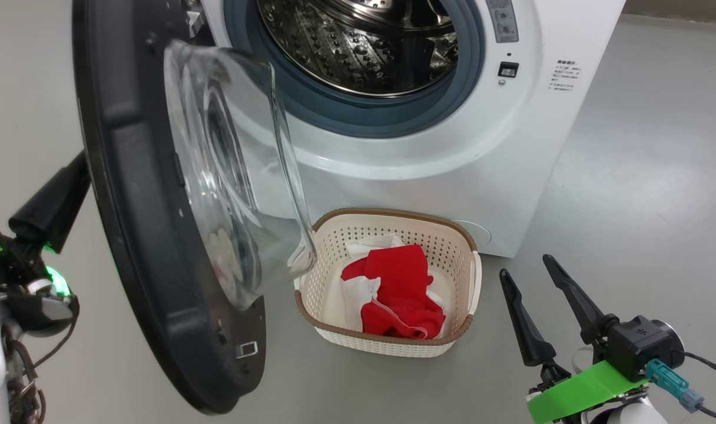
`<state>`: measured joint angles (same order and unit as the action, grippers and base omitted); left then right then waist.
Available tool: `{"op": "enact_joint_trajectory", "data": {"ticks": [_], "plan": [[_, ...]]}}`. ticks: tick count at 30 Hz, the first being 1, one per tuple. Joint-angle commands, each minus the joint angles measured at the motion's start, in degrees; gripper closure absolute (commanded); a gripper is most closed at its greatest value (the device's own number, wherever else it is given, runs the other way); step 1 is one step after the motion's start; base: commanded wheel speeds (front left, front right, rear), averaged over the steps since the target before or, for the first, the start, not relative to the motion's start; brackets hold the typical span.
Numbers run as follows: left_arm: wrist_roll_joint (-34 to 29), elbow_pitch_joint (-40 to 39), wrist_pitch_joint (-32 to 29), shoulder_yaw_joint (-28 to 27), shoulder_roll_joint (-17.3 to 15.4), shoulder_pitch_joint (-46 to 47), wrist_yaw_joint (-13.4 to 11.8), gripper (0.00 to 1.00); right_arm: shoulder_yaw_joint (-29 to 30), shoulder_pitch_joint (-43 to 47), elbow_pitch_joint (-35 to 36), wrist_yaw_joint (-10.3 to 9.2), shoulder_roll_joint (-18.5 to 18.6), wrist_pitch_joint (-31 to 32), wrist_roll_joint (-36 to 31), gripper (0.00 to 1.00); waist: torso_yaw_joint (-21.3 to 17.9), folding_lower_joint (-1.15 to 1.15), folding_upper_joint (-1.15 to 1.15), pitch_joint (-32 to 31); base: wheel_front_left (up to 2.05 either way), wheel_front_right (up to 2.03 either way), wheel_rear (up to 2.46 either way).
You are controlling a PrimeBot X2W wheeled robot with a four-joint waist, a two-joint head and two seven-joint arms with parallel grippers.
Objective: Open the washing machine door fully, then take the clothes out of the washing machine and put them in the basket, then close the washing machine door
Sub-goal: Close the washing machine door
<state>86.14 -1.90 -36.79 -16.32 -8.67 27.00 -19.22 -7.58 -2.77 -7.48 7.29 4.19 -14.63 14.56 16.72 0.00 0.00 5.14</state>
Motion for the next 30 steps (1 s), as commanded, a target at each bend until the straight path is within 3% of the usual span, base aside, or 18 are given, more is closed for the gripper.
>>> {"op": "enact_joint_trajectory", "data": {"ticks": [1,13,30], "plan": [[0.5,-2.5,-0.7,-1.3,-1.5,0.2,-0.1,1.00,-1.3,-2.4,1.4,0.20,0.1,-0.4,0.6,0.00,-0.2,0.00,0.00,0.0,0.00,0.00,0.00],[0.3,-5.0,-1.0,1.1,1.2,-1.3,-0.1,1.00,-2.1,-2.6,1.7,0.20,0.0,-0.4,0.5,0.00,-1.9,0.00,0.00,0.0,0.00,0.00,0.00],[0.6,-1.2,5.7,5.9,5.3,0.3,3.8,1.00,-2.4,-3.0,0.5,0.20,-0.3,-0.4,1.3,0.00,-6.0,0.00,0.00,0.1,0.00,0.00,0.00]]}}
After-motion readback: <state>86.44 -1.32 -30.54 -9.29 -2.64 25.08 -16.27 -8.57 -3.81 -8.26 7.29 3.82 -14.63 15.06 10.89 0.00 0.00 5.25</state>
